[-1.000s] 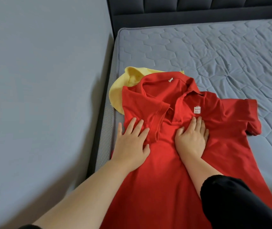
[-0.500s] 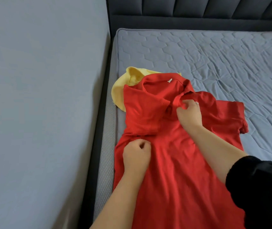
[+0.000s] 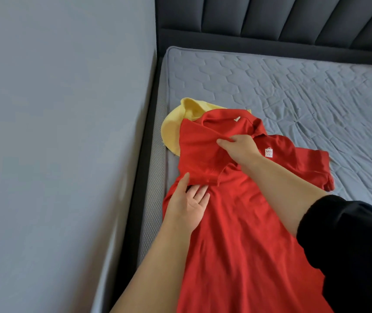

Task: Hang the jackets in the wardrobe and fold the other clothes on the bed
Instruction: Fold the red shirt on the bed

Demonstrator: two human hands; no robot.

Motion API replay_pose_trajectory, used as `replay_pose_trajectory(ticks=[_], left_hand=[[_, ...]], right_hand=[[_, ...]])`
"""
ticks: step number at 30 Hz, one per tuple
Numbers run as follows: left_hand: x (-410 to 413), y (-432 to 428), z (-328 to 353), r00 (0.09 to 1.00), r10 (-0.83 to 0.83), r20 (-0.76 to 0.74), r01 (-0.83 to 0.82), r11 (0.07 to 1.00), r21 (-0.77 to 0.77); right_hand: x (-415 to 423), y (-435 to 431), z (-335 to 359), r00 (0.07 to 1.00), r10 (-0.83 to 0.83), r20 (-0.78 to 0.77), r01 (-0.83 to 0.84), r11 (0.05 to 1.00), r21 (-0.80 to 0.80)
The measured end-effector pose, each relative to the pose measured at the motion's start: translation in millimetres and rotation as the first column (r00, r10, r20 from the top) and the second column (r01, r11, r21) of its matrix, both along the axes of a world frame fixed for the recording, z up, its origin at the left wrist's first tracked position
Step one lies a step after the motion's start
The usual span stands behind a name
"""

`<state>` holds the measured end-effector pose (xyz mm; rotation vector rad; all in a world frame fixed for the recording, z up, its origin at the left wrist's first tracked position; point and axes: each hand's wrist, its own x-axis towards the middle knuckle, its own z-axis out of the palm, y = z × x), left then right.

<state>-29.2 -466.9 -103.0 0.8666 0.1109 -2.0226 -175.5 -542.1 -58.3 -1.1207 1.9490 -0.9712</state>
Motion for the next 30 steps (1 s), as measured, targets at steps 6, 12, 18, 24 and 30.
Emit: replay_pose_trajectory(ticks=[6, 12, 18, 24, 30], left_hand=[[5, -7, -3, 0.993, 0.110, 0.036, -0.113, 0.988, 0.101], [3, 9, -6, 0.575, -0.066, 0.816, 0.211, 0.975, -0.070], [-2, 21, -11, -0.192, 0.775, 0.603, 0.755, 0.509, -0.414], [-39, 31, -32, -0.452, 0.603, 0.658, 0.883, 0.408, 0.232], [-88, 37, -51, -0.330, 0.632, 0.701, 0.935, 0.321, 0.150]], right_hand=[[-6, 14, -5, 0.886, -0.147, 0.440, 0.102, 0.987, 0.123], [-19, 38, -42, 0.938, 0.034, -0.344, 0.051, 0.971, 0.235], [-22, 58, -53, 0.413, 0.275, -0.868, -0.496, 0.867, 0.038], [-56, 89, -88, 0.676, 0.251, -0.693, -0.263, 0.960, 0.091], [-103, 101, -79, 0.765, -0.361, -0.533, 0.367, 0.925, -0.099]])
